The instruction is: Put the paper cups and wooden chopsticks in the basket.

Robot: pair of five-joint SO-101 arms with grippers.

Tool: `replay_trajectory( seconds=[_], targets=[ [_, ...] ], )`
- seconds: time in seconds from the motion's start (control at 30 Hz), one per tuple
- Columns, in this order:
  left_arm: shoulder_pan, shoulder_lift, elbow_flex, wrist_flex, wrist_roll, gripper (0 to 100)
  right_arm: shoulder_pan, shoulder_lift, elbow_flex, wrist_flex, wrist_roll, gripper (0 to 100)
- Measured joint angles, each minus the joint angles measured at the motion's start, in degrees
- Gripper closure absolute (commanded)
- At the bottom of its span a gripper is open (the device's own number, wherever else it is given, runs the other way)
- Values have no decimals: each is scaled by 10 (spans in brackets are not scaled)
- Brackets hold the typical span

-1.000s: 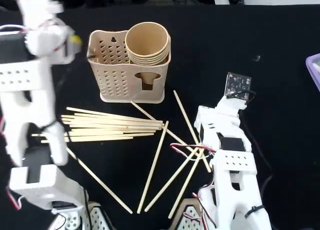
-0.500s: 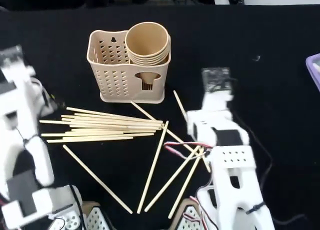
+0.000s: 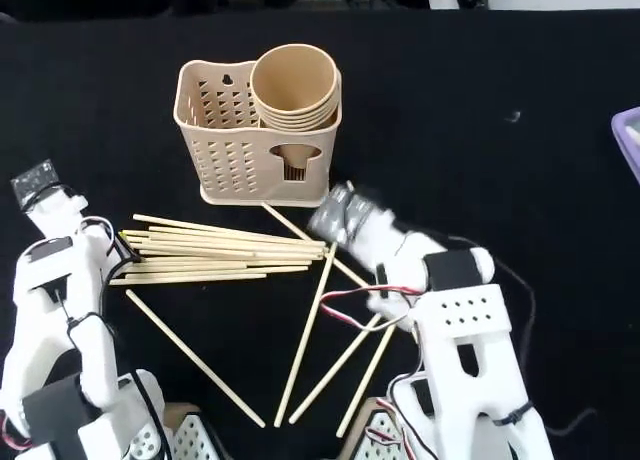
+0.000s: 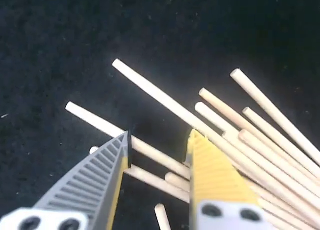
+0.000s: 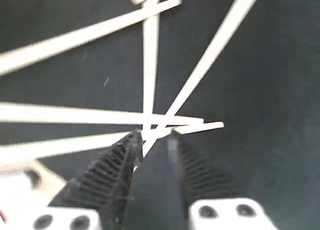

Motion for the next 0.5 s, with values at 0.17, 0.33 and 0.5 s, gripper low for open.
replay_trajectory(
  seconds=[0.17,0.33,0.5],
  targets=[
    [0,0,1,-6,0,809,0,0,40,5,172,741],
    [0,0,1,-6,0,809,0,0,84,5,353,741],
    [0,0,1,-6,0,809,-16,0,124,-18,449,740]
  ],
)
